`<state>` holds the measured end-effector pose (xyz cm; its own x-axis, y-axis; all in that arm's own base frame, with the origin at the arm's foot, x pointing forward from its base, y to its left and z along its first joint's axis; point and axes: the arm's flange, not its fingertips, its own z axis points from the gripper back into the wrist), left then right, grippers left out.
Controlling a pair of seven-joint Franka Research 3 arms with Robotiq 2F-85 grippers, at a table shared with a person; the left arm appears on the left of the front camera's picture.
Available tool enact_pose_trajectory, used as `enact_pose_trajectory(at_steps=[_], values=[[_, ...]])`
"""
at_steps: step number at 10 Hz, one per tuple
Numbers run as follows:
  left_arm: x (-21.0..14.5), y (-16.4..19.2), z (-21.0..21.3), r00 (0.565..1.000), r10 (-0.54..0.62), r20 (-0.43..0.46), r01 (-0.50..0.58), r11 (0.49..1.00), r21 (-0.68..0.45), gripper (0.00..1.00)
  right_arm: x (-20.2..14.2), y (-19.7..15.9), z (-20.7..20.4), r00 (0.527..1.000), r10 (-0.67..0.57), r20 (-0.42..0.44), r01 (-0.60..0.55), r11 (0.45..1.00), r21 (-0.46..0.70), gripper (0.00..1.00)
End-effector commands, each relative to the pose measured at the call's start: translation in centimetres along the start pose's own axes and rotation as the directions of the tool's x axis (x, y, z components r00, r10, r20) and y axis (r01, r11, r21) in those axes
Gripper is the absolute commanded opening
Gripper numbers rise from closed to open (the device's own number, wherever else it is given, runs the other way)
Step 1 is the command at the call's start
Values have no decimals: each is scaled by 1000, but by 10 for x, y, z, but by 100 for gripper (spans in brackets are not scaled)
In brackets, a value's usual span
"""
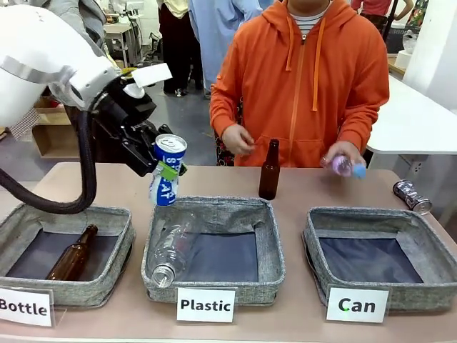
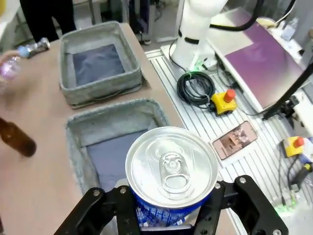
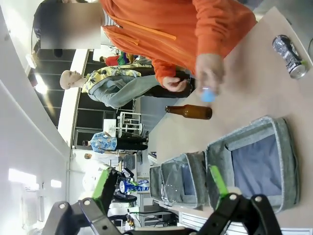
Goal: Sort the can waste into the basket.
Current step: Pick up the can waste from the table and place it in the right Fabric basket.
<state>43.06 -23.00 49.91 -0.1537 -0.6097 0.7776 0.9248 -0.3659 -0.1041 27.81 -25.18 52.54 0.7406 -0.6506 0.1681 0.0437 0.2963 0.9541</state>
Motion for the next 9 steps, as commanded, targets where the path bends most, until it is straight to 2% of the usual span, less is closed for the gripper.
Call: enact_pose_trajectory(at_steps=[1, 2, 3, 4, 5, 6, 7, 8, 9], values=[[48, 12, -65, 997, -70, -20, 70, 998, -8, 33, 0, -4, 7, 999, -16, -31, 15, 1000, -11, 100], [82, 17, -98, 990, -133, -49, 132, 991, -15, 33, 2, -4, 9, 1000, -23, -16, 23, 1000, -5, 100], [122, 18, -140, 967, -247, -61, 242, 967, -73, 33, 5, -3, 12, 999, -38, -10, 38, 999, 2, 100], [168, 11, -203, 939, -322, -124, 287, 928, -238, 33, 11, -2, 14, 998, -58, 6, 58, 998, 5, 100], [202, 7, -248, 885, -399, -240, 322, 897, -303, 33, 14, -2, 16, 998, -62, 15, 62, 998, 10, 100], [238, 8, -275, 838, -451, -308, 372, 884, -283, 33, 14, -2, 16, 998, -60, 16, 60, 998, 18, 100], [273, 9, -300, 810, -474, -346, 422, 880, -219, 33, 15, -4, 18, 998, -64, 27, 63, 998, 15, 100], [308, 21, -324, 799, -446, -403, 441, 890, -111, 33, 13, -6, 23, 997, -76, 14, 76, 997, 33, 100], [331, 41, -344, 811, -416, -412, 392, 908, -146, 33, 6, -7, 31, 995, -86, -48, 88, 995, 45, 100]])
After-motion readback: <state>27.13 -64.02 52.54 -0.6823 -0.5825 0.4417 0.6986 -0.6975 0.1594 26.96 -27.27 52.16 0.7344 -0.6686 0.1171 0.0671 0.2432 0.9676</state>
